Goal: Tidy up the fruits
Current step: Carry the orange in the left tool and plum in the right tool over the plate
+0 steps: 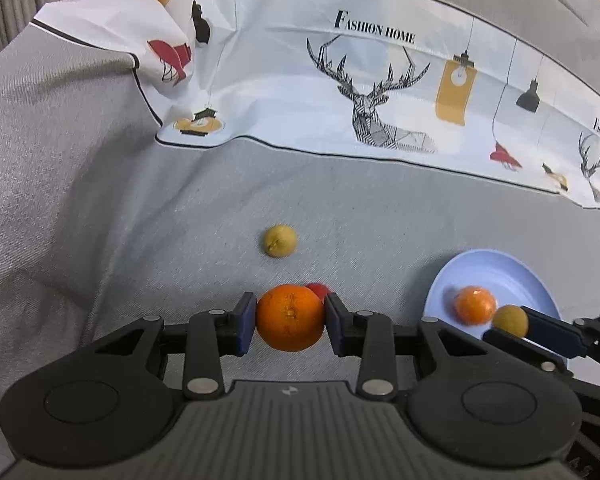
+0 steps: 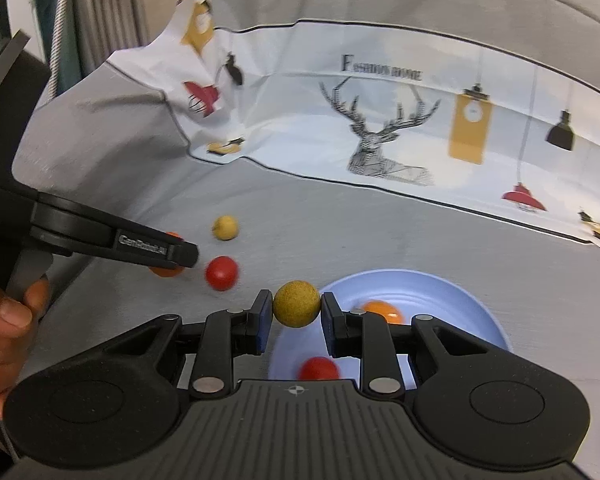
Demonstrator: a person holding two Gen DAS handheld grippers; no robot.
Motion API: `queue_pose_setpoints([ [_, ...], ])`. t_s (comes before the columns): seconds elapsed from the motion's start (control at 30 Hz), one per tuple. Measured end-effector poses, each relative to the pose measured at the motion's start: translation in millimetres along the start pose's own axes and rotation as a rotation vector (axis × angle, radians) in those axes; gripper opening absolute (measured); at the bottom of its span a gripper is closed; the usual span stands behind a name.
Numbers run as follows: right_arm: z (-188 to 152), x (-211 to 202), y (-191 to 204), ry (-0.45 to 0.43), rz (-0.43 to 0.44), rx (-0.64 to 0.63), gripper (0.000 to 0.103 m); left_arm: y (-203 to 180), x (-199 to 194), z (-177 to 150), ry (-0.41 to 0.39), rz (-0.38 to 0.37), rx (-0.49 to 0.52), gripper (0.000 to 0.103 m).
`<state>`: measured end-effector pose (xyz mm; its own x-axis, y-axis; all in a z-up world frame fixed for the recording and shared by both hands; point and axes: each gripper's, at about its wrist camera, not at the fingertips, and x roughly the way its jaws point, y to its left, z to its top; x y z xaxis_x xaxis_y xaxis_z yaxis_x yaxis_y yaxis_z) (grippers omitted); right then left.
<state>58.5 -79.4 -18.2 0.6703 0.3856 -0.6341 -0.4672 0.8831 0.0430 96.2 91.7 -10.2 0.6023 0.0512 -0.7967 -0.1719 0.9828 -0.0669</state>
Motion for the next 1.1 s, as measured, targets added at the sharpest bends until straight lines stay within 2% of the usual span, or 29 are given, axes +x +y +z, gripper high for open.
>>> queue_pose_setpoints([
  [0.3,-6.4,-20.7,-35.4,-0.047,-0.06,0.05,0.027,-20.2,-6.0,4.2,-0.068,-0.027,-0.013,0.041],
  [0.53,-11.7,-39.4,-77.4,-0.086,-0.159,0.16,0.027,-46.5,-10.3,4.3,-0.114,-0.098,0.0,0.041],
  [0.67,-18.5,-42.4,-101.3,-0.071,-0.183,0.243,0.027,-64.0,-11.1,2.5,-0.129,-0.147,0.015,0.041],
  [0.87,-25.2,-36.7,-107.3,-0.049,-0.191,0.253,0.027,-86.3,-8.2,-2.0,-0.117,-0.214,0.046,0.041],
  [1.1,-20.9,-31.5,-106.6,-0.044,-0.199,0.268,0.027,-96.2,-6.1,-8.3,-0.104,-0.222,0.083,0.041],
])
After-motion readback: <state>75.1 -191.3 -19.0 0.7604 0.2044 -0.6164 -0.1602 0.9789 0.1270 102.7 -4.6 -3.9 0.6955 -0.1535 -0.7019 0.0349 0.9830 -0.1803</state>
